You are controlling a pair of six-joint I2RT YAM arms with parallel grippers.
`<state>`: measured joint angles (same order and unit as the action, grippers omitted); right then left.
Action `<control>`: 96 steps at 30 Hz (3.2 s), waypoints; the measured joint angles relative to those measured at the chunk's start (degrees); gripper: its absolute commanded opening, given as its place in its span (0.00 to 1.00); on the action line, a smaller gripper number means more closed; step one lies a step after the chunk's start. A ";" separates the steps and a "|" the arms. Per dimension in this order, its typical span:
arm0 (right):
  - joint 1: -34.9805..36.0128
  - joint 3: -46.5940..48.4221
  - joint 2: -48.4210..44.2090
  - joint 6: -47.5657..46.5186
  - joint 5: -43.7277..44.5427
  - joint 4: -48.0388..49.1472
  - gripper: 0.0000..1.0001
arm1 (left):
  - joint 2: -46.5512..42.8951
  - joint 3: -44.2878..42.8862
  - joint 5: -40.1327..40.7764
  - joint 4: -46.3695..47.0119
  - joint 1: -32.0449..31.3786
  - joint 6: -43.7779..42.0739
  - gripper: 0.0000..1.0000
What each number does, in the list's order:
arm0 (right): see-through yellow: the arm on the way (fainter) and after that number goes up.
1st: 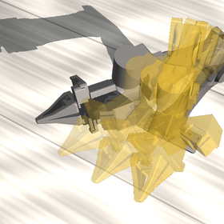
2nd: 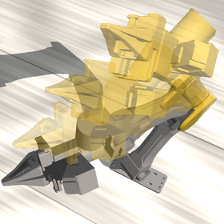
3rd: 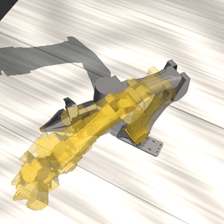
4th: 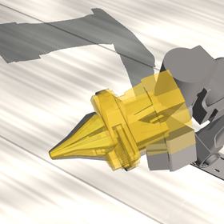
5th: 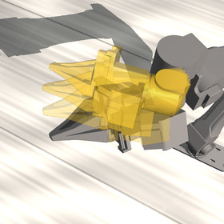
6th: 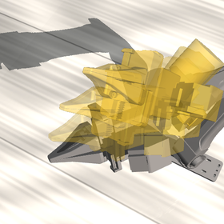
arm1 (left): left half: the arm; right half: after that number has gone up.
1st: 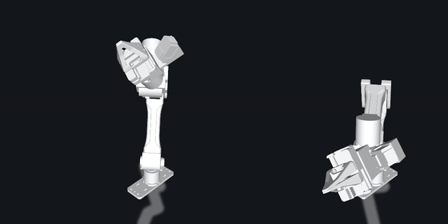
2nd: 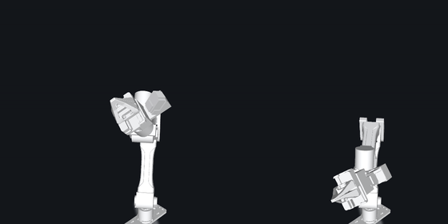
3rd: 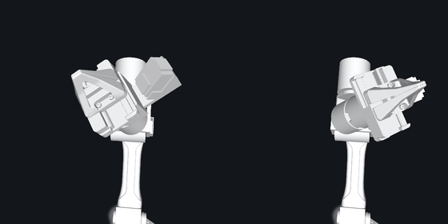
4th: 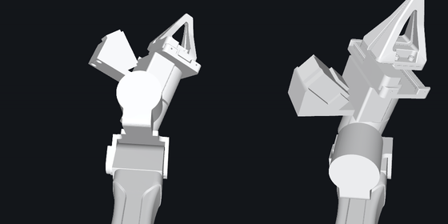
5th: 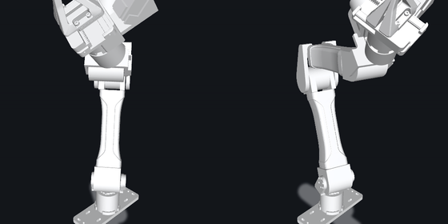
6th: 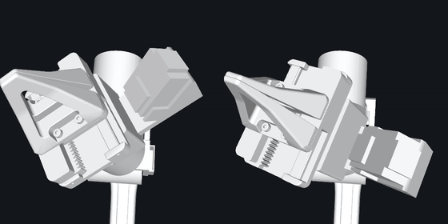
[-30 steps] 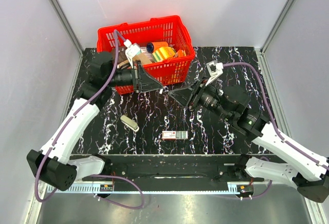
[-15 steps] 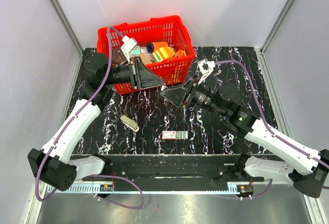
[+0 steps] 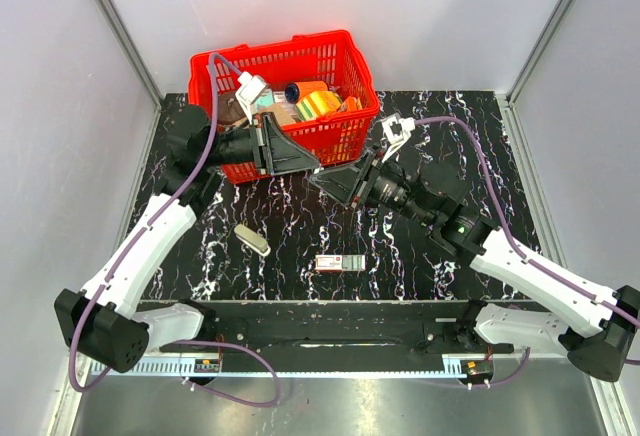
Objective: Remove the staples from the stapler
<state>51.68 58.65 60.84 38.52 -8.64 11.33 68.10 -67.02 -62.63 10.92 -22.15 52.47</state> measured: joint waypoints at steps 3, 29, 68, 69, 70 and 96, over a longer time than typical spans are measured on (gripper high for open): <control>0.00 -0.22 0.00 0.22 0.04 0.00 0.31 | -0.15 0.04 0.00 -0.07 0.00 -0.02 0.22; 0.00 -0.24 -0.74 0.04 5.29 -14.53 0.00 | -0.52 -4.11 6.97 -18.62 1.49 -16.87 0.69; 9.40 1.86 34.12 22.45 30.42 -52.74 0.00 | -0.13 2.03 34.62 -55.06 1.01 -71.54 0.59; 9.46 1.81 34.12 22.47 30.42 -52.74 0.00 | -0.13 2.03 34.62 -55.04 0.92 -71.54 0.59; 9.51 1.77 34.12 22.51 30.40 -52.76 0.00 | -0.13 2.03 34.62 -55.06 0.81 -71.54 0.59; 10.21 1.75 35.12 22.84 29.81 -53.27 0.00 | -0.66 2.03 35.95 -55.01 -1.68 -71.47 0.59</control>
<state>61.89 60.40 95.96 61.36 21.17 -41.93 67.44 -64.99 -26.68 -44.10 -23.83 -19.00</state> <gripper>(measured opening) 0.192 0.590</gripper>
